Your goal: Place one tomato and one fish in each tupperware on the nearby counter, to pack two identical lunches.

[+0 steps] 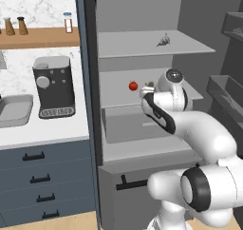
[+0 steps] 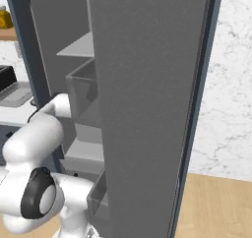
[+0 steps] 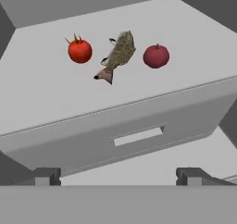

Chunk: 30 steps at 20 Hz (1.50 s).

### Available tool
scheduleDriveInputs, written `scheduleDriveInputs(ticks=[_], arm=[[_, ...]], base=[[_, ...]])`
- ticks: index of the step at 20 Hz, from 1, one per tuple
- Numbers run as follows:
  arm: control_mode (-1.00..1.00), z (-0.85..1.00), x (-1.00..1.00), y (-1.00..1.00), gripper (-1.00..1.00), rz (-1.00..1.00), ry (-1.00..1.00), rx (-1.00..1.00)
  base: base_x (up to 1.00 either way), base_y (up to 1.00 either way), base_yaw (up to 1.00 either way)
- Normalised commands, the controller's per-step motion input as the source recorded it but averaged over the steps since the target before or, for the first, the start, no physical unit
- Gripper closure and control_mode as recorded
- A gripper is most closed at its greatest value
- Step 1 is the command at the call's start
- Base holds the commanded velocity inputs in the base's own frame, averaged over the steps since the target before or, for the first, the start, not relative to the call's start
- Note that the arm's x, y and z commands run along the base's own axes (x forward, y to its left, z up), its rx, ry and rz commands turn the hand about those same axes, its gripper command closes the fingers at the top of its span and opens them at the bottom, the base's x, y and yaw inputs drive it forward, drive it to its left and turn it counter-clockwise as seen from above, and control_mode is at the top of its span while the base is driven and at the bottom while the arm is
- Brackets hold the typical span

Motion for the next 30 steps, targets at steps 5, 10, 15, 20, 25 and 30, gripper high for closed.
scheduleDriveInputs(ticks=[5, 10, 15, 20, 25, 30], arm=[[-1.00, -0.18, 0.49, 0.00, -1.00, 0.00, 0.01, 0.00], [-1.00, -0.16, 0.42, 0.00, -1.00, 0.00, 0.00, 0.00], [-1.00, -0.14, 0.50, 0.00, -1.00, 0.00, 0.00, 0.00], [-1.00, -0.18, 0.52, -0.04, -1.00, 0.00, 0.00, 0.00], [-1.00, -0.28, 0.54, -0.08, -1.00, 0.00, 0.00, -0.01], [-1.00, -0.23, 0.55, 0.00, -1.00, 0.00, 0.00, 0.00]], base=[[0.00, 0.00, 0.00], [0.00, 0.00, 0.00], [0.00, 0.00, 0.00], [0.00, 0.00, 0.00], [0.00, 0.00, 0.00], [0.00, 0.00, 0.00]])
